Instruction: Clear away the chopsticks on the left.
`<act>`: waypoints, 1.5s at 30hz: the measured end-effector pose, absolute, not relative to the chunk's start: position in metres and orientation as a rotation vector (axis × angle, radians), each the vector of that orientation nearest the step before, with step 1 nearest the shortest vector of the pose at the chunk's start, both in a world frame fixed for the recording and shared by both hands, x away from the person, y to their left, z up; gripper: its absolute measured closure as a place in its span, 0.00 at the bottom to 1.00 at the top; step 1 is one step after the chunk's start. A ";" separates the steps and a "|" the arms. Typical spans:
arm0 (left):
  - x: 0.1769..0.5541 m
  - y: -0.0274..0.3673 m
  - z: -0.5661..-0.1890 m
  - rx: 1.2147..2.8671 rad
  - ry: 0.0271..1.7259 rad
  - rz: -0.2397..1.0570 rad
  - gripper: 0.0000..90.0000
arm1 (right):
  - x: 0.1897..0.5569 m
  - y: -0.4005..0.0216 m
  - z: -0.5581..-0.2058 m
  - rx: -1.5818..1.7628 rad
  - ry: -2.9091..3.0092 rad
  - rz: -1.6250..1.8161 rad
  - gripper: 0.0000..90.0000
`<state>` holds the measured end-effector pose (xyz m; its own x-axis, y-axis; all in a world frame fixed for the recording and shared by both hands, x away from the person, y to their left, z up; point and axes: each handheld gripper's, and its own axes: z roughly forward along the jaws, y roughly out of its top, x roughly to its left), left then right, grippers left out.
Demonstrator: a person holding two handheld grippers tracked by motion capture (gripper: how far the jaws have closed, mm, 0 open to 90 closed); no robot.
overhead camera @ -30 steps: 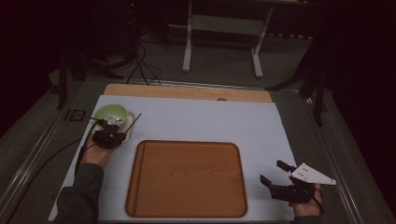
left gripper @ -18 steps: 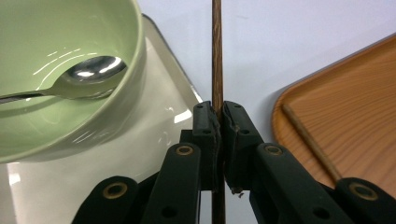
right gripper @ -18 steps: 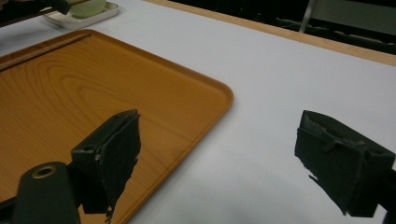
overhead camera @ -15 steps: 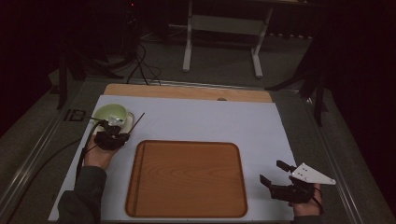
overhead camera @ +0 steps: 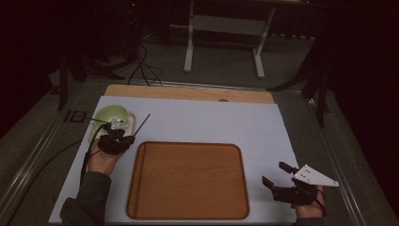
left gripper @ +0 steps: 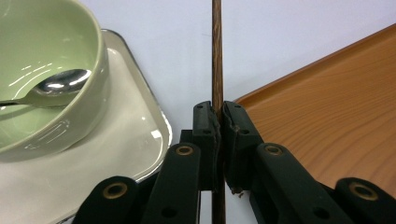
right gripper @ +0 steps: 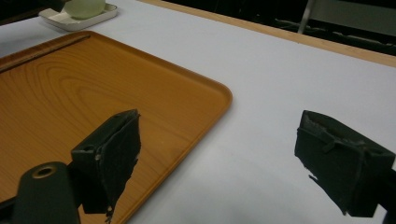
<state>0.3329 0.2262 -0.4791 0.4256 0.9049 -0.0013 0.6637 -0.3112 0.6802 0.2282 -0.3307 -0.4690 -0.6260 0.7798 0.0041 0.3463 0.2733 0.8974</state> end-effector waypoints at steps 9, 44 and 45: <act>0.323 0.216 -0.475 2.043 1.309 0.501 0.95 | 0.228 -0.331 -0.469 1.015 2.107 1.313 0.16; 0.300 0.174 -0.476 1.923 1.301 0.418 0.95 | 0.227 -0.331 -0.469 1.022 2.098 1.305 0.15; 0.300 0.173 -0.477 1.917 1.302 0.414 0.95 | 0.227 -0.331 -0.469 1.021 2.098 1.306 0.15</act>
<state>0.2997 0.1728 -0.4772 0.4259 0.8926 -0.1477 0.6436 -0.1842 0.7429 0.2274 -0.3311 -0.4686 -0.6168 0.7871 -0.0004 0.3469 0.2723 0.8975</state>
